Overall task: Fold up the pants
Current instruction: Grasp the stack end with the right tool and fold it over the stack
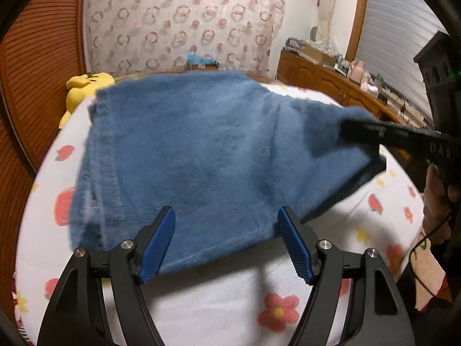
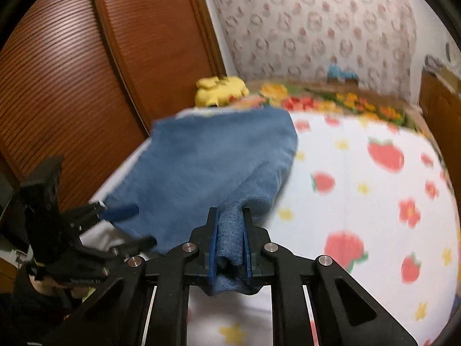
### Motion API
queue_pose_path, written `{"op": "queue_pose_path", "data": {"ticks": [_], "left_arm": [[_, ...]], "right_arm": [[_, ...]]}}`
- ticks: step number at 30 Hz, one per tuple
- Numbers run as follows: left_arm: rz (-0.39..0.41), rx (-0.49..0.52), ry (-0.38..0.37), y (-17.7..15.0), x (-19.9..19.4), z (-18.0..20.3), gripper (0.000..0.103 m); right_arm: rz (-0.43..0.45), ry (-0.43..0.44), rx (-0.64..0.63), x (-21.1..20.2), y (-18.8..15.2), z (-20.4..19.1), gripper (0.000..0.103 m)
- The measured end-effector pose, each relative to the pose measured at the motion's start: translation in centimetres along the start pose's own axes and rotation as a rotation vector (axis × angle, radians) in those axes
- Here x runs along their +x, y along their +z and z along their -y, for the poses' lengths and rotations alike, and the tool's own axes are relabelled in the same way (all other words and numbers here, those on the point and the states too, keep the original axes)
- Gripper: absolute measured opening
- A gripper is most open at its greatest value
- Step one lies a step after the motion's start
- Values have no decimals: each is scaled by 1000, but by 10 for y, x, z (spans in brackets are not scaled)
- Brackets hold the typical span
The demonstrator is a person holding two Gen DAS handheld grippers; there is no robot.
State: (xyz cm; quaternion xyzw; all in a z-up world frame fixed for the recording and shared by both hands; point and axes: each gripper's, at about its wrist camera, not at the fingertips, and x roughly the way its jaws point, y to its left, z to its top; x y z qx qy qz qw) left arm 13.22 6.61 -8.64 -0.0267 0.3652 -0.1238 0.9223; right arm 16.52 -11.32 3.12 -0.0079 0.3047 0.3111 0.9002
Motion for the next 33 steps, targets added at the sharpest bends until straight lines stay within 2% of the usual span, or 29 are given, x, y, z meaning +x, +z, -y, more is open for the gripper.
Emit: {"op": "queue_pose_path", "data": {"ticks": [8, 16, 25, 33], "left_arm": [[81, -49, 81, 3, -46, -40, 74], [106, -117, 143, -5, -68, -80, 74], [116, -173, 206, -14, -79, -113, 74], [140, -185, 229, -5, -87, -124, 74]], "right_arm": [[92, 76, -65, -7, 37, -40, 14], [111, 208, -149, 16, 44, -83, 13], [-4, 323, -240, 66, 26, -109, 13], [-156, 379, -269, 98, -2, -104, 13]]}}
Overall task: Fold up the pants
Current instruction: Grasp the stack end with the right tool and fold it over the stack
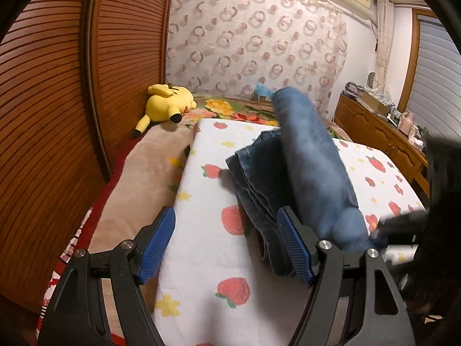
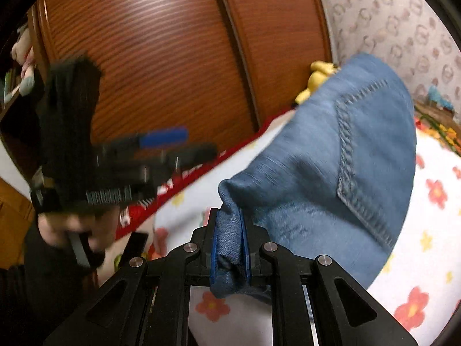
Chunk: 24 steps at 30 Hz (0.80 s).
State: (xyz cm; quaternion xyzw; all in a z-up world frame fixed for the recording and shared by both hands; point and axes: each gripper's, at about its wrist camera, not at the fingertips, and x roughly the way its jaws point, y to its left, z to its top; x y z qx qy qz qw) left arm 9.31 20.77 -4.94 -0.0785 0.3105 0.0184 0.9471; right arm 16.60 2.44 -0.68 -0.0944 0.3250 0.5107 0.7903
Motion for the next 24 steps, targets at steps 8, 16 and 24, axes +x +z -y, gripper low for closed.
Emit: {"op": "queue_pose_path", "data": {"ticks": [8, 16, 24], "left_arm": [[6, 50, -10, 22, 11, 11, 74], [-18, 68, -24, 27, 24, 21, 74], [-48, 66, -49, 20, 34, 24, 74]], "right_arm": [[-50, -3, -2, 7, -19, 4, 15], [-24, -58, -9, -13, -19, -25, 36], [62, -145, -9, -61, -15, -11, 48]]}}
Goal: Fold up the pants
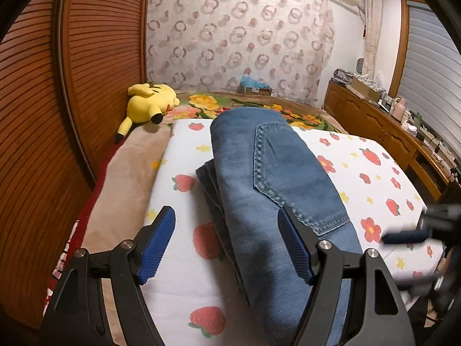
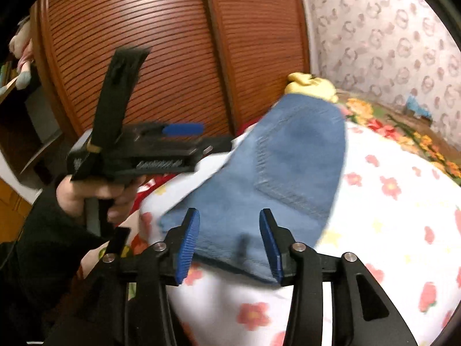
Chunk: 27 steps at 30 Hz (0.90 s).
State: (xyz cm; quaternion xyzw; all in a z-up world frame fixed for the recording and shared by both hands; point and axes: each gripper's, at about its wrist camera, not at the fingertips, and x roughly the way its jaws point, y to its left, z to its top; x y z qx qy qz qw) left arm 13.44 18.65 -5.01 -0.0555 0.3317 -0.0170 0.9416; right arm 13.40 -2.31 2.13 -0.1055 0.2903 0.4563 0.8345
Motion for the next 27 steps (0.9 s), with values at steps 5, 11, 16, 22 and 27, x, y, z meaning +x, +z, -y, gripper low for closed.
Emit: {"op": "queue_pose_path", "data": {"ticks": [5, 11, 16, 22, 27], "left_arm": [[-39, 5, -9, 2, 20, 1, 74], [-89, -24, -57, 6, 46, -5, 70], [-128, -29, -67, 10, 67, -9, 66], [-181, -50, -88, 14, 85, -13, 63], [-209, -80, -123, 14, 95, -14, 56]], "right_arm": [[5, -93, 19, 9, 16, 30, 53], [-47, -116, 50, 54, 42, 62, 54], [-92, -107, 107, 92, 61, 86, 55], [-134, -58, 155, 120, 74, 115, 65], [-159, 11, 176, 140, 74, 130, 65]]}}
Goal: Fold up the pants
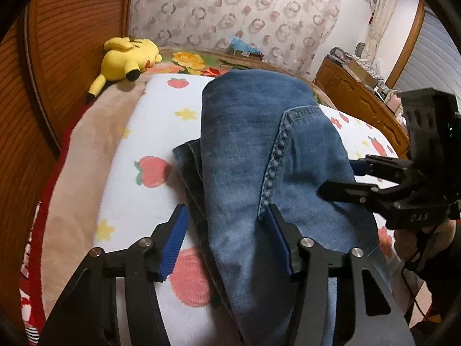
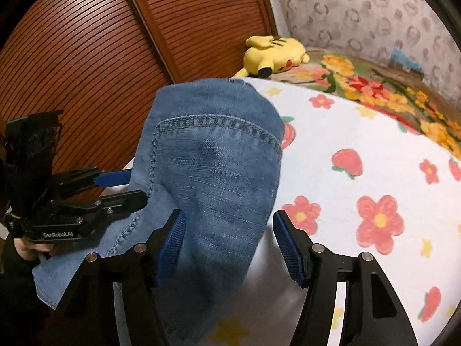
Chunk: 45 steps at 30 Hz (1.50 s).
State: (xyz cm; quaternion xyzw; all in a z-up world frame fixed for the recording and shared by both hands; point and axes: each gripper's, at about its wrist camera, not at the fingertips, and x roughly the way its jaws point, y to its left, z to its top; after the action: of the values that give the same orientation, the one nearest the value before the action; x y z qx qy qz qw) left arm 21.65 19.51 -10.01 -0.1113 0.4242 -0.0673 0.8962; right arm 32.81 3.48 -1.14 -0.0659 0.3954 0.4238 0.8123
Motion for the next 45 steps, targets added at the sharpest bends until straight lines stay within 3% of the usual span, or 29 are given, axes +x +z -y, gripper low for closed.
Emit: {"op": "queue_pose_path", "data": {"ticks": [4, 11, 14, 16, 17, 18, 21, 26, 35, 41, 45], "left_arm": [[-9, -4, -6, 0, 3, 1, 55], [-14, -14, -48, 1, 6, 3, 42], [-17, -37, -84, 1, 7, -1, 38], [-17, -38, -100, 2, 5, -4, 28], [-15, -45, -102, 3, 3, -5, 16], [-11, -43, -96, 4, 0, -5, 12], [6, -44, -105, 6, -10, -6, 11], [106, -86, -110, 17, -47, -21, 10], [244, -81, -17, 66, -91, -51, 10], [216, 2, 60, 120, -58, -51, 10], [128, 38, 121, 139, -6, -54, 11]], "right_arm": [[-18, 48, -1, 11, 3, 4, 65], [-22, 95, -15, 23, 10, 14, 64], [-25, 118, -27, 22, 9, 15, 47], [-24, 147, -34, 21, 13, 17, 30], [-20, 160, -39, 20, 16, 17, 27], [-15, 158, -54, 19, 18, 14, 23], [15, 167, -112, 12, 27, 2, 19], [74, 222, -193, -1, 56, -21, 18], [185, 286, -254, 7, 115, -40, 18], [256, 248, -142, 34, 129, -6, 18], [214, 158, -55, 73, 131, 33, 22]]}}
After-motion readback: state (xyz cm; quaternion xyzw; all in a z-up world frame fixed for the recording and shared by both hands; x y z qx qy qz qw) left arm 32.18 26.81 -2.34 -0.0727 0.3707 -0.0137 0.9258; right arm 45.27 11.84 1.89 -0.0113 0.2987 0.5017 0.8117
